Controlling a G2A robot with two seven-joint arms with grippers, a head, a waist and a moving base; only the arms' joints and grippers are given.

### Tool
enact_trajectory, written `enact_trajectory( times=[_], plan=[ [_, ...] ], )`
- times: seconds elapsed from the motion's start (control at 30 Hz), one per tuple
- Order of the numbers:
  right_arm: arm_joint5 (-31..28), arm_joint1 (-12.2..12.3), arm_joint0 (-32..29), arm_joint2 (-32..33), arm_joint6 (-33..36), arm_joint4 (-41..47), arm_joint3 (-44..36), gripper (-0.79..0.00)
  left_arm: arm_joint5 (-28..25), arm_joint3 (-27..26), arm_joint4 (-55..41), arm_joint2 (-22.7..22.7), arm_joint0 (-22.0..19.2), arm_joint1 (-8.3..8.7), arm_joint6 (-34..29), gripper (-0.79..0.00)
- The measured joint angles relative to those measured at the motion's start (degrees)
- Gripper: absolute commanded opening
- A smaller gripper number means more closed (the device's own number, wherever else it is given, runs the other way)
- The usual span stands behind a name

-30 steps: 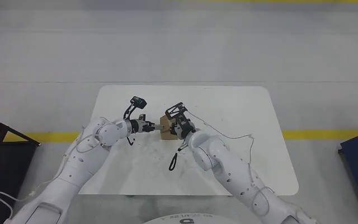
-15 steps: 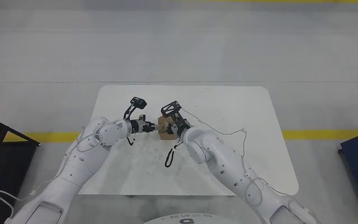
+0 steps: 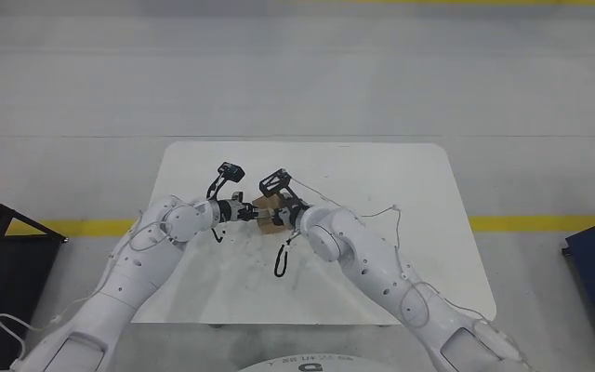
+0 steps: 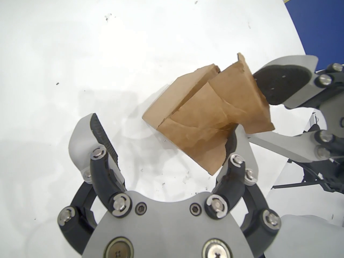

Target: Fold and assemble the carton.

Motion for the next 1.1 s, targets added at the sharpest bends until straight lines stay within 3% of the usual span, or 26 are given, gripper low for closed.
enact_trajectory(
  times=[0.13, 0.2, 0.27, 0.83, 0.97, 1.1],
  plan=[
    [-0.49, -0.41, 1.20, -0.34, 0.76, 0.88, 1.56, -0.496, -0.18, 0.21, 0.05, 0.04, -0.02, -0.07, 0.32, 0.000],
    [-0.72, -0.52, 1.43, -0.19, 0.71, 1.38, 2.01, -0.668, -0.26, 0.20, 0.13, 0.00, 0.06, -0.09, 0.52, 0.000],
    [-0.77, -0.53, 1.38, 0.17, 0.54, 1.63, 2.08, -0.785, -0.35, 0.12, 0.24, -0.08, 0.16, -0.08, 0.63, 0.000],
    [1.40, 0.50, -3.76, 6.80, -0.39, 4.60, -2.83, -0.785, -1.76, -3.10, 0.51, -4.42, 2.99, 1.21, 1.91, 0.000],
    [2.62, 0.40, -4.13, 8.86, 2.38, 10.62, -2.96, -0.785, -1.89, -3.54, 0.50, -4.96, 3.63, 1.41, 1.72, 0.000],
    [-0.60, 0.38, -3.31, 12.13, 5.94, 21.66, -0.51, -0.785, -1.86, -3.83, 0.53, -5.09, 3.92, 1.47, 1.50, 0.000]
  ],
)
